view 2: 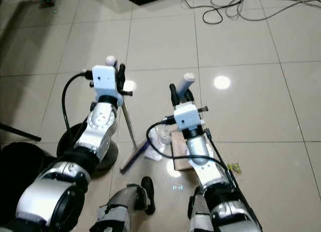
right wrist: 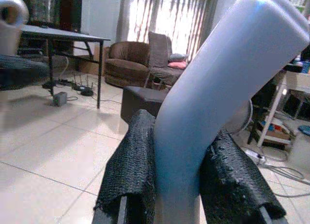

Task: Sweep floor

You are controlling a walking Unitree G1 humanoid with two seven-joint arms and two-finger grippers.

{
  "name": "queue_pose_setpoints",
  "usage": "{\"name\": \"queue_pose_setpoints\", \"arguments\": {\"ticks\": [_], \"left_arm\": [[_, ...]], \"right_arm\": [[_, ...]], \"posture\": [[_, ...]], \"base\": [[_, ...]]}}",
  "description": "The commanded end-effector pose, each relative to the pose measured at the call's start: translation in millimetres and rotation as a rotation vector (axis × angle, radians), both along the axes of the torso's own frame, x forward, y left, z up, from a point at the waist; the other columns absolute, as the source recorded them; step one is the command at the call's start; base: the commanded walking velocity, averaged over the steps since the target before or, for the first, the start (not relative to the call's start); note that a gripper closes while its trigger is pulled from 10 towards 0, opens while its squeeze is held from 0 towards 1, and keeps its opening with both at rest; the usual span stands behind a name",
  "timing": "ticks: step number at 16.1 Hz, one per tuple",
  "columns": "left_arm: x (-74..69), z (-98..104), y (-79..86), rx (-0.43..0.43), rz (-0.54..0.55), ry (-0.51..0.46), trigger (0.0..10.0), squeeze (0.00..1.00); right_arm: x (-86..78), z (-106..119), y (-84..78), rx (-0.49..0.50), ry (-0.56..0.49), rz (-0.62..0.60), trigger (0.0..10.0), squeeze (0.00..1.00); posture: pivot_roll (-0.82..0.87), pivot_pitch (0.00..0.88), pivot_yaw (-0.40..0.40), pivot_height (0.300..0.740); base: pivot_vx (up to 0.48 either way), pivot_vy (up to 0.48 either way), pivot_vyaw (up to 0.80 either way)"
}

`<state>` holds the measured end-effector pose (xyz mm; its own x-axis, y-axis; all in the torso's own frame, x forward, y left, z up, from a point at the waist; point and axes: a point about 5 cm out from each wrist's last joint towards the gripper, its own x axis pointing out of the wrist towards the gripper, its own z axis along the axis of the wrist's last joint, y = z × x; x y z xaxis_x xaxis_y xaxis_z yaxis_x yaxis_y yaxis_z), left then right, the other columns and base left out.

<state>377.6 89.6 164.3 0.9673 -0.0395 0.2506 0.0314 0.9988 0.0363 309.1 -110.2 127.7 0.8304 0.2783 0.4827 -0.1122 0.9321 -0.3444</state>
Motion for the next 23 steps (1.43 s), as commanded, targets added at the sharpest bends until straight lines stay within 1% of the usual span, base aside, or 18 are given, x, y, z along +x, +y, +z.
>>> {"name": "queue_pose_setpoints", "arguments": {"ticks": [1, 2, 3, 4, 6, 7, 9, 10, 12, 13, 14, 16, 18, 19, 20, 22, 23], "left_arm": [[1.0, 3.8, 2.5, 0.008, 0.027, -0.030, 10.0, 0.00], [1.1, 5.2, 2.2, 0.004, 0.026, -0.038, 10.0, 0.00], [1.7, 8.3, 2.5, -0.009, 0.026, -0.052, 10.0, 0.00], [1.9, 9.3, 2.7, -0.012, 0.027, -0.056, 10.0, 0.00], [3.9, 14.8, 3.6, -0.020, 0.038, -0.081, 10.0, 0.00], [4.7, 16.5, 4.8, -0.019, 0.050, -0.086, 10.0, 0.00], [4.3, 15.1, 4.5, 0.010, 0.086, -0.088, 10.0, 0.00], [3.9, 14.7, 3.3, 0.008, 0.095, -0.090, 10.0, 0.00], [3.4, 14.9, -1.5, -0.026, 0.099, -0.087, 10.0, 0.00], [3.2, 15.3, -5.3, -0.049, 0.091, -0.084, 10.0, 0.00], [2.6, 16.6, -12.7, -0.084, 0.079, -0.079, 10.0, 0.00], [1.9, 19.6, -24.1, -0.099, 0.054, -0.081, 10.0, 0.00], [0.9, 21.9, -37.0, -0.109, 0.040, -0.072, 10.0, 0.00], [0.2, 23.9, -45.5, -0.117, 0.032, -0.065, 10.0, 0.00], [-0.5, 27.0, -52.3, -0.132, 0.017, -0.068, 10.0, 0.00], [-2.1, 33.9, -63.3, -0.182, -0.038, -0.081, 10.0, 0.00], [-4.0, 39.1, -73.2, -0.228, -0.110, -0.088, 10.0, 0.00]], "right_arm": [[-4.9, 4.2, 3.3, -0.048, -0.036, 0.012, 10.0, 0.00], [-4.8, 5.2, 0.5, -0.045, -0.042, 0.000, 10.0, 0.00], [-2.8, 9.3, -7.6, -0.033, -0.055, -0.030, 10.0, 0.00], [-2.0, 10.7, -10.0, -0.029, -0.059, -0.038, 10.0, 0.00], [5.4, 15.4, -20.6, -0.060, -0.051, -0.081, 10.0, 0.00], [10.0, 16.4, -23.1, -0.065, -0.046, -0.099, 10.0, 0.00], [18.2, 9.8, -19.0, -0.080, -0.018, -0.114, 10.0, 0.00], [20.5, 8.5, -17.7, -0.070, -0.008, -0.125, 10.0, 0.00], [24.4, 9.7, -14.2, -0.019, 0.003, -0.142, 10.0, 0.00], [25.1, 10.6, -12.3, 0.010, 0.003, -0.149, 10.0, 0.00], [25.4, 9.7, -8.1, 0.023, 0.004, -0.149, 10.0, 0.00], [24.8, 1.0, -4.7, 0.009, 0.035, -0.159, 10.0, 0.00], [23.5, -9.0, -4.7, -0.002, 0.077, -0.188, 10.0, 0.00], [23.0, -12.2, -2.9, 0.000, 0.092, -0.200, 10.0, 0.00], [22.2, -12.0, 2.4, 0.002, 0.087, -0.190, 10.0, 0.00], [19.9, -12.4, 11.1, -0.004, 0.078, -0.158, 10.0, 0.00], [18.2, -14.5, 13.9, -0.010, 0.080, -0.148, 10.0, 0.00]], "posture": [[0.11, 0.347, 0.177, 0.740], [0.10, 0.346, 0.176, 0.740], [0.10, 0.347, 0.175, 0.740], [0.10, 0.347, 0.175, 0.740], [0.12, 0.351, 0.174, 0.740], [0.13, 0.352, 0.174, 0.740], [0.14, 0.351, 0.179, 0.740], [0.15, 0.352, 0.182, 0.740], [0.16, 0.359, 0.185, 0.740], [0.15, 0.357, 0.187, 0.740], [0.15, 0.350, 0.191, 0.740], [0.15, 0.342, 0.192, 0.740], [0.16, 0.345, 0.188, 0.740], [0.15, 0.344, 0.191, 0.740], [0.15, 0.339, 0.195, 0.740], [0.14, 0.337, 0.197, 0.740], [0.15, 0.339, 0.191, 0.740]], "base": [[0.000, 0.000, 0.00], [0.000, 0.000, 0.00], [0.000, 0.000, 0.00], [0.000, 0.000, 0.00], [0.000, 0.000, 0.00], [0.000, 0.000, 0.00], [0.000, 0.000, 0.00], [0.000, 0.000, 0.00], [0.000, 0.000, 0.00], [0.000, 0.000, 0.00], [0.000, 0.000, 0.00], [0.000, 0.000, 0.00], [0.000, 0.000, 0.00], [0.000, 0.000, 0.00], [0.000, 0.000, 0.00], [0.000, 0.000, 0.00], [0.000, 0.000, 0.00]]}}
